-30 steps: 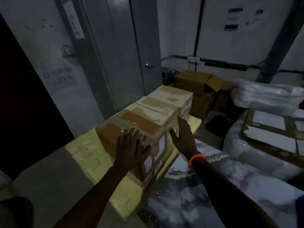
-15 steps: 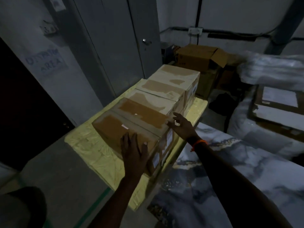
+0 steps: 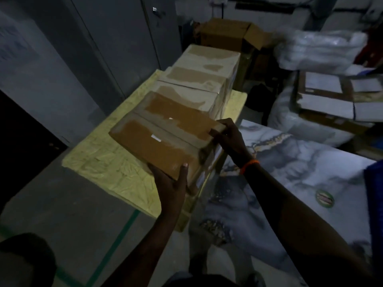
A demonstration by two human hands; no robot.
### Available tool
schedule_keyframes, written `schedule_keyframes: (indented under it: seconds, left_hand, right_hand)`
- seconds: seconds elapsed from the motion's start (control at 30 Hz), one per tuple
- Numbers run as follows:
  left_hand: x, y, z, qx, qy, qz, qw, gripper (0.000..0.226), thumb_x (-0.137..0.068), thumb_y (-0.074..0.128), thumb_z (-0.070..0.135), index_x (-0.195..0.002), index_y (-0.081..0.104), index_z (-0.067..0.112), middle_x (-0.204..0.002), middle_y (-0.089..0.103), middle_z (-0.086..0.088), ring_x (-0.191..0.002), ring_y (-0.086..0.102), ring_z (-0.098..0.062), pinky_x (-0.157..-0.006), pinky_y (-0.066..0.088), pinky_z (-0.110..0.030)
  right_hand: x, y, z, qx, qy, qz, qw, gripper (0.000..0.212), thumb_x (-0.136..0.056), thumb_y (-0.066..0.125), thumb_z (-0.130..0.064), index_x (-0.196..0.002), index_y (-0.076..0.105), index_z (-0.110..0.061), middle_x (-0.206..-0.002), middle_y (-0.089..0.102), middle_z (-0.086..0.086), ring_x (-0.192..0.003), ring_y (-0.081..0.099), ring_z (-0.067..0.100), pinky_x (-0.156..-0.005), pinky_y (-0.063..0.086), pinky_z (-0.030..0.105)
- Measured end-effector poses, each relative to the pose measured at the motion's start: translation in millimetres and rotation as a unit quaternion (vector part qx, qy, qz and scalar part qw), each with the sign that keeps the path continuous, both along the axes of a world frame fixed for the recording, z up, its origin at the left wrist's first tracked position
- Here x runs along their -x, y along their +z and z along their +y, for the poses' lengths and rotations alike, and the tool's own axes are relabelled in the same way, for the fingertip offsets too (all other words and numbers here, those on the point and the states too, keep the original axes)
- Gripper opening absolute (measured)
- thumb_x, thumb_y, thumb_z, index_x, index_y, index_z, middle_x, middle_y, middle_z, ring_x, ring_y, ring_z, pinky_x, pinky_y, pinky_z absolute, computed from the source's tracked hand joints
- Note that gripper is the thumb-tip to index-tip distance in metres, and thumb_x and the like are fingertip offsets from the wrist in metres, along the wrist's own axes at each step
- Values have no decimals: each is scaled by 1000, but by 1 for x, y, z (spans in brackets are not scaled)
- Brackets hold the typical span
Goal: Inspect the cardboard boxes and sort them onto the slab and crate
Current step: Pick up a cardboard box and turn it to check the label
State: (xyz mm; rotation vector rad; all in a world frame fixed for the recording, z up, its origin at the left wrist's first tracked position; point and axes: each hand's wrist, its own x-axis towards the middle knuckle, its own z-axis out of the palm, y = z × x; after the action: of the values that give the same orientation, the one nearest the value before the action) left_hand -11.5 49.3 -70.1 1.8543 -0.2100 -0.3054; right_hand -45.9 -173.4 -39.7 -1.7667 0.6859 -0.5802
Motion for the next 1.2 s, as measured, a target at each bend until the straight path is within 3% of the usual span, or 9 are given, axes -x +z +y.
schedule_keyframes:
  seconds: [0.17,0.27,0.4,0.47,0.57,0.8,0.93,1.07,1.2]
  left_hand:
    - [16,-3,36,67,45,-16,997,107,-83,66,70,-161,4,31,-169,14,1,-152,25,-22,-118,32,-54]
    - [36,13,53,113,20,-11,993,90,-89,68,55,-160,17,31,-166,24,6,-149,32,-17,-116,37,-51]
    - [76,28,67,88,-60,-46,993,86,-89,68,42,-160,22,29,-166,22,12,-149,25,-4,-117,34,-35]
    - [102,32,67,75,-107,-42,991,88,-88,73,35,-160,23,24,-161,26,15,-140,29,12,-110,35,-16]
    - [134,41,54,72,-199,-41,977,93,-84,78,44,-159,26,25,-153,31,20,-126,38,24,-96,39,-4]
    - [167,9,-14,-13,-426,-59,903,86,-82,68,66,-154,32,39,-158,40,5,-145,39,-18,-119,34,-47]
    - [157,-7,-47,-60,-540,-85,835,85,-81,65,72,-152,33,38,-147,52,3,-134,50,-17,-111,45,-44]
    - [143,-11,-63,-121,-608,-18,785,105,-76,76,63,-155,30,13,-155,42,-11,-140,42,-26,-115,35,-36]
    - [122,-21,-74,-55,-667,-77,739,89,-91,74,35,-159,20,16,-158,28,6,-139,26,0,-106,20,-3]
  right_hand:
    - [55,8,56,12,-47,11,999,36,-91,79,-29,-105,56,-5,-93,66,0,-80,66,1,-67,52,20]
    - [105,-1,85,-4,-96,4,995,35,-91,79,-25,-104,57,-1,-95,67,0,-85,67,6,-68,54,25]
    - [179,1,117,-26,-188,-25,982,26,-89,82,-22,-98,63,-7,-91,68,-2,-87,67,9,-69,52,25]
    - [222,6,134,-33,-237,-46,970,24,-89,82,-22,-93,63,-8,-85,66,-5,-84,66,12,-67,50,25]
    - [285,6,156,-42,-332,-76,939,30,-87,82,-29,-95,63,-8,-90,67,3,-88,67,25,-72,54,39]
    - [360,-14,204,-96,-522,-103,841,32,-87,83,-29,-107,67,-11,-101,75,3,-95,73,18,-78,58,34]
    - [355,-30,216,-105,-587,-100,796,29,-88,82,-23,-106,66,-7,-100,75,7,-93,73,21,-76,59,35]
    - [327,-53,230,-110,-632,-118,758,29,-89,81,-16,-111,65,-8,-107,75,8,-99,74,24,-78,60,34]
    - [300,-63,229,-100,-685,-129,710,44,-89,82,-20,-123,59,-7,-122,71,9,-110,71,23,-83,62,34]
